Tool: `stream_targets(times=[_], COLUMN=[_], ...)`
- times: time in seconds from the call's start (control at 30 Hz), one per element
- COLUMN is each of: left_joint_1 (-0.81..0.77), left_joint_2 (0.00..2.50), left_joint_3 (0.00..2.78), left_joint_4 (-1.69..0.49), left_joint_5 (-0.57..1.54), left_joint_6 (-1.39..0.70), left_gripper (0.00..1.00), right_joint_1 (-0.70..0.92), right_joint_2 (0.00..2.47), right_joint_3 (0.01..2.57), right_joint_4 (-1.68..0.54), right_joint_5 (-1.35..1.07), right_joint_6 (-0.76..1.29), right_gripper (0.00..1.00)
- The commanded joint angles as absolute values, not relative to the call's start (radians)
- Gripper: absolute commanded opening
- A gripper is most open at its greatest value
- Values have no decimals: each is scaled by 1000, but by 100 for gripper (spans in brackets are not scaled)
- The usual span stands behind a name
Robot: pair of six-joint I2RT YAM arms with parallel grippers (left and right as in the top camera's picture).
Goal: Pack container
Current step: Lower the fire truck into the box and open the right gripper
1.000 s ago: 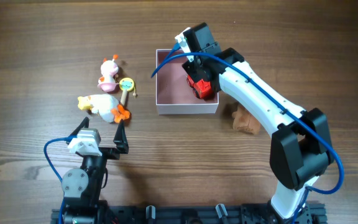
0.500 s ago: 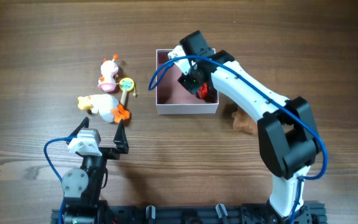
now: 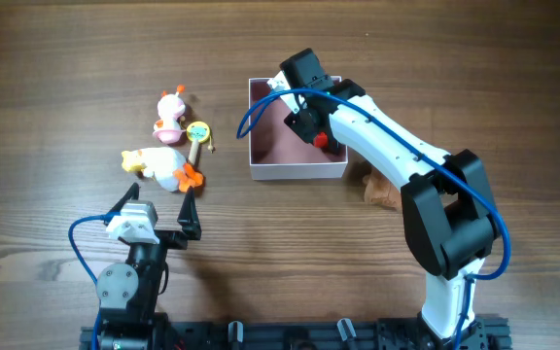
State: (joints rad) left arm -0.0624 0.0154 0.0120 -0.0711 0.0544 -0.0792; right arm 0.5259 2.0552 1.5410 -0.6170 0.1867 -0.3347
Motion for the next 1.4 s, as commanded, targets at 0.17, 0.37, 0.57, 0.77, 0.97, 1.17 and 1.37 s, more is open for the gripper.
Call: stream_targets(times=[0.17, 0.37, 0.57, 0.77, 0.97, 1.17, 1.37], left_joint_1=[-53, -53, -53, -53, -53, -53, -53], left_joint_2=[13, 13, 13, 13, 13, 13, 13], left_joint_3=[6, 6, 6, 6, 6, 6, 6], left_joint_4=[-72, -72, -72, -72, -72, -72, -72], left_joint_5=[70, 70, 70, 70, 70, 70, 70], left_joint_6=[-60, -60, -60, -60, -60, -60, -60], left_gripper=[100, 100, 100, 100, 100, 100, 100], right_joint_1=[529, 530, 533, 533, 533, 533, 533], right_joint_2=[2069, 2066, 2022, 1909, 1800, 1817, 1828], right_joint_3=[1556, 1556, 1558, 1558, 1558, 1555, 1544], right_joint_4=[-604, -600, -603, -664, -881, -948, -971], right_joint_5=[292, 252, 208, 198, 200, 129, 111], right_joint_6=[-281, -259, -167, -1, 169, 256, 348], right_gripper=[4, 4, 4, 4, 4, 4, 4])
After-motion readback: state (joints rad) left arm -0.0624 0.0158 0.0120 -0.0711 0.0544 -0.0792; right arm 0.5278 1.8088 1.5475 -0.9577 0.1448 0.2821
